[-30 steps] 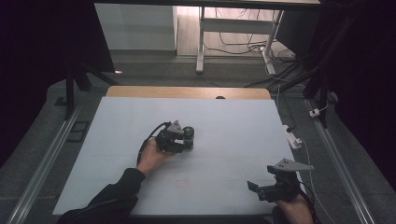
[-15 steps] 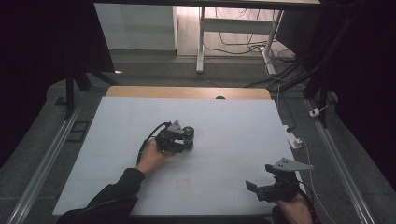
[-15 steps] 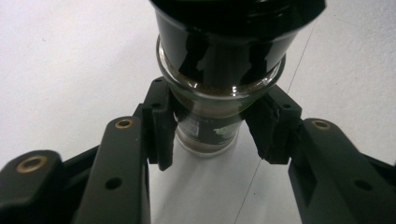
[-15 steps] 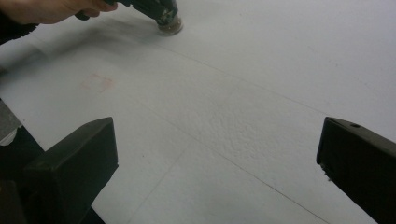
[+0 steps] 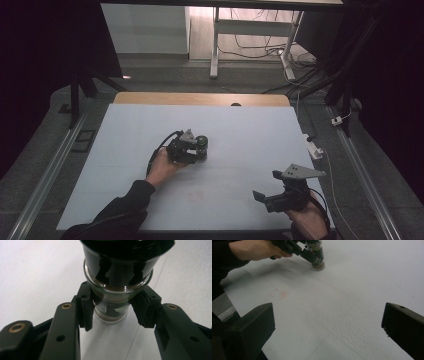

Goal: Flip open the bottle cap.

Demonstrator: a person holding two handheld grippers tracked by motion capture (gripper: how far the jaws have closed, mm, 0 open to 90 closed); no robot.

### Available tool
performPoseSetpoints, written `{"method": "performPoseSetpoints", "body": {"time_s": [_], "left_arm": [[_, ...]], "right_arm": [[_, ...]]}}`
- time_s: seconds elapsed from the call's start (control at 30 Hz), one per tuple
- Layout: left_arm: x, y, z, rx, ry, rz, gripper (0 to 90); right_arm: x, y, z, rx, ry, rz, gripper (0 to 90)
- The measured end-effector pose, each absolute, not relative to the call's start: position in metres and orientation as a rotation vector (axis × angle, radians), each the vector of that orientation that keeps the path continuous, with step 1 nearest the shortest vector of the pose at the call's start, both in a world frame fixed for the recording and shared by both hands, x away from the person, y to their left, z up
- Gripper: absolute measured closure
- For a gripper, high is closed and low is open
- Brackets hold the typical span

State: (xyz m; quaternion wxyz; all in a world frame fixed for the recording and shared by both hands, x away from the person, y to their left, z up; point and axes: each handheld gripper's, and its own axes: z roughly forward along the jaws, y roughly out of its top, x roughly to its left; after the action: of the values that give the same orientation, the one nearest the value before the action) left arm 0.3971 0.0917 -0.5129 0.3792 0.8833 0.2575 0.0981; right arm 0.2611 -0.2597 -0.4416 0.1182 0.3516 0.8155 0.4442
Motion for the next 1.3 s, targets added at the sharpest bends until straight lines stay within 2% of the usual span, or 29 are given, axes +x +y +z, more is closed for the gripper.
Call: {"method": "performPoseSetpoints", "body": {"time_s": [0.67, 1.3], "left_arm": [[0.397, 0.092, -0.514, 2.252, 0.657, 0.253, 53.9], [0.397, 0.092, -0.514, 2.251, 0.655, 0.254, 54.0]], "right_arm": [[0.29, -0.218, -0.438, 0.987, 2.458, 1.363, 0.0], [0.322, -0.18, -0.442, 0.94, 2.505, 1.279, 0.0]]}}
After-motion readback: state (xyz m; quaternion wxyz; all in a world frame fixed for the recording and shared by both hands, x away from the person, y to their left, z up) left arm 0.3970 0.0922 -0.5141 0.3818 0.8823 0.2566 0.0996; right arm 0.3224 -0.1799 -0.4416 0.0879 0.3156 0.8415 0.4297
